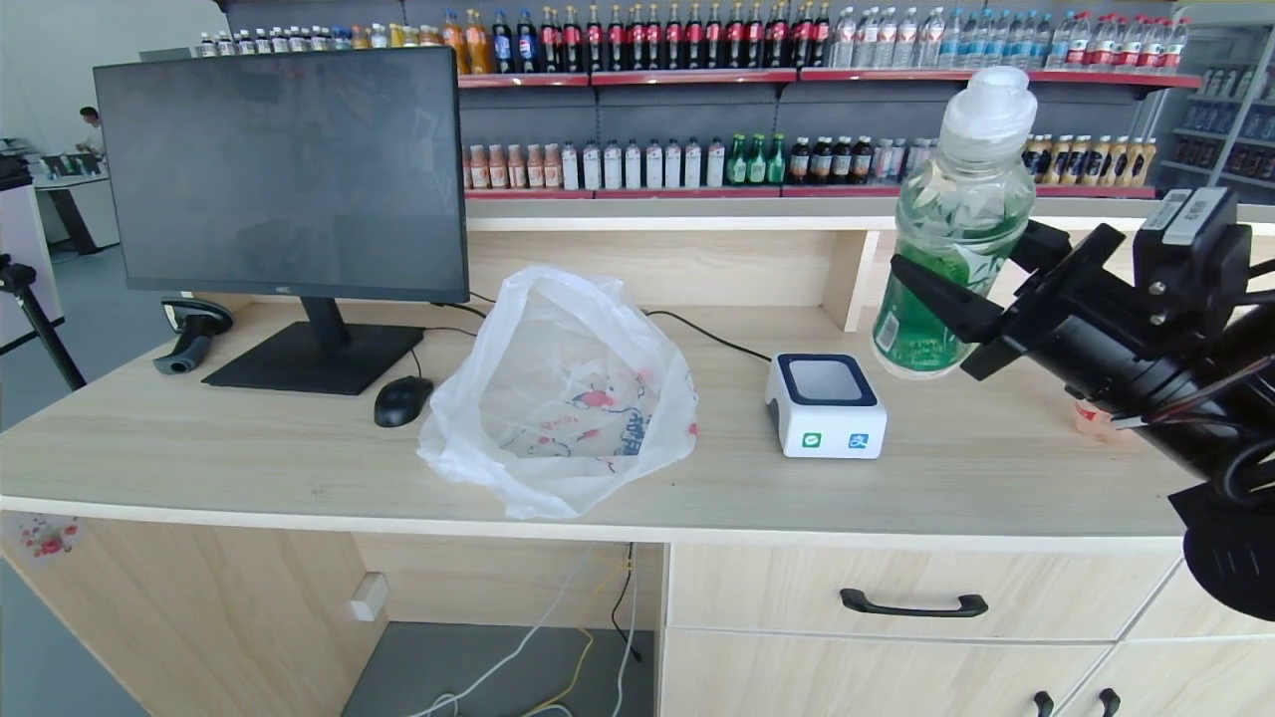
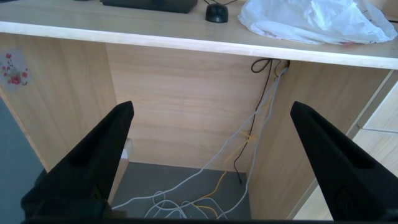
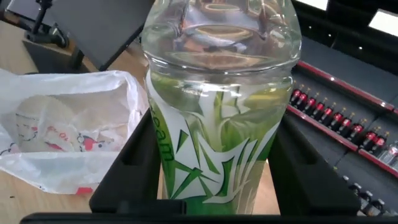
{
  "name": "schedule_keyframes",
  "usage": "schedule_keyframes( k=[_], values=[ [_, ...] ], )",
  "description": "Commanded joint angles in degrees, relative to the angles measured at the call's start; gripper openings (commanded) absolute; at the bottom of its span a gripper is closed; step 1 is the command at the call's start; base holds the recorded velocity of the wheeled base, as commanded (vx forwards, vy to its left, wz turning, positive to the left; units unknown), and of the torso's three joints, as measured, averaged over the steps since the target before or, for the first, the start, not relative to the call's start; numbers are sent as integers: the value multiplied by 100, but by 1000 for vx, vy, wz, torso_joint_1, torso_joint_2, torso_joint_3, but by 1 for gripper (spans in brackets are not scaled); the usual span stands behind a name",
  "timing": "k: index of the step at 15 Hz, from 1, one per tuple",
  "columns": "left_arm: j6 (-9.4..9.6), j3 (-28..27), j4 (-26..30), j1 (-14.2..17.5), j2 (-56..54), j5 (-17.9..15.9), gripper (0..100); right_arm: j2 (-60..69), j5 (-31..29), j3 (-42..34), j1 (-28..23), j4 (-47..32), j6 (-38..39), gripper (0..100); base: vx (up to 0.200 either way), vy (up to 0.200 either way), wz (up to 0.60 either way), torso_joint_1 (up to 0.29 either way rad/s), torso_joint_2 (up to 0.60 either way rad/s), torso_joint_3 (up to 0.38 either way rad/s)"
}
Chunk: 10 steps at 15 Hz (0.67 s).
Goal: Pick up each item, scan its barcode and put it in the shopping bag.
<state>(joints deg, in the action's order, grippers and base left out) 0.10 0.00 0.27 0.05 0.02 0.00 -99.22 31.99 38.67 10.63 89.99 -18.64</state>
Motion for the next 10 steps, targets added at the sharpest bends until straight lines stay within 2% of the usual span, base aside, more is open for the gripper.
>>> schedule_keyframes(
  k=[1, 4, 8, 10],
  values=[
    [-1, 0, 0, 4, 6, 0, 100, 272, 9, -96, -246, 1, 458, 0, 0, 0, 0, 0, 0, 0],
    [-1, 0, 0, 4, -2, 0, 100, 570, 0, -615, -430, 1, 1328, 0, 0, 0, 0, 0, 0, 0],
    [-1, 0, 0, 4, 6, 0, 100, 799, -52, -1705, -457, 1, 1442, 0, 0, 0, 0, 0, 0, 0],
    [-1, 0, 0, 4, -2, 0, 100, 940, -52, -1872, -588, 1, 1424, 0, 0, 0, 0, 0, 0, 0]
  ],
)
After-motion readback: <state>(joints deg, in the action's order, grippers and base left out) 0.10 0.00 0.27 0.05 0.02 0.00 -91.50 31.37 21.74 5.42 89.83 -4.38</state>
